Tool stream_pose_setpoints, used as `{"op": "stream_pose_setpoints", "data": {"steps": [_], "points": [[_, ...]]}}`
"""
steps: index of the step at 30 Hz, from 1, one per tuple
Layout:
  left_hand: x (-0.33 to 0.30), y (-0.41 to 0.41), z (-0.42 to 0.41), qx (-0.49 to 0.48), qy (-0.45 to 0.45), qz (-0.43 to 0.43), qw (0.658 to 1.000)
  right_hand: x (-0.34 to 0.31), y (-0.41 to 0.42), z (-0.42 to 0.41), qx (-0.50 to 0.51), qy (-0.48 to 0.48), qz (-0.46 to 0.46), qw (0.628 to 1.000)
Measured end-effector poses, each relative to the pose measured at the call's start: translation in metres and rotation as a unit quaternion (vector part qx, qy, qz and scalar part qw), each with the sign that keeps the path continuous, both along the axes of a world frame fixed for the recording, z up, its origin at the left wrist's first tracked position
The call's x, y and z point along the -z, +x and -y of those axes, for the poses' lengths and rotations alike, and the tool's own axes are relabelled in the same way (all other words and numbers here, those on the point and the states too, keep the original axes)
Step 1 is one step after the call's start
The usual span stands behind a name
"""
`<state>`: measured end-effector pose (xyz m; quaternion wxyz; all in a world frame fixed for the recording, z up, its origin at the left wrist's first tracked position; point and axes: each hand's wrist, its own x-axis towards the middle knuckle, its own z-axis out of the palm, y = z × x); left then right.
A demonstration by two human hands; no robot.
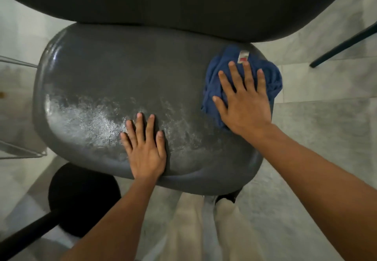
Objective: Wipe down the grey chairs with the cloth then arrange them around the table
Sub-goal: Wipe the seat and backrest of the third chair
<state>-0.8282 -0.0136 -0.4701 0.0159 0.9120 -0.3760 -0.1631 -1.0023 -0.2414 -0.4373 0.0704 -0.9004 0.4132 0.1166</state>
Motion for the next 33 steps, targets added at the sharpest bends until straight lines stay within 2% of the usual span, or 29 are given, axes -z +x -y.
{"op": "stream_pose_setpoints", "data": {"steps": [5,10,17,20,23,28,33], "points": [[0.004,0.0,0.001,-0.007,0.004,0.011,1.0,-0.01,-0.035,-0.039,0.096,-0.009,0.029,0.995],[0.004,-0.002,0.001,-0.008,0.0,0.014,1.0,-0.012,-0.077,-0.108,0.095,0.026,0.033,0.995],[0.008,0.0,-0.002,-0.002,-0.02,0.015,1.0,0.007,-0.025,-0.03,0.1,-0.024,0.042,0.994],[0.01,0.001,-0.003,0.001,-0.025,0.015,1.0,0.01,-0.011,-0.021,0.126,-0.03,0.032,0.991],[0.008,0.002,-0.005,0.001,-0.035,0.008,0.999,0.003,-0.021,-0.069,0.139,-0.034,0.019,0.99],[0.007,0.003,-0.006,-0.001,-0.036,-0.008,0.999,-0.007,-0.056,-0.213,0.125,0.015,0.018,0.992],[0.007,0.002,-0.006,0.001,-0.045,-0.011,0.999,0.009,-0.033,-0.189,0.114,0.005,-0.007,0.993]]}}
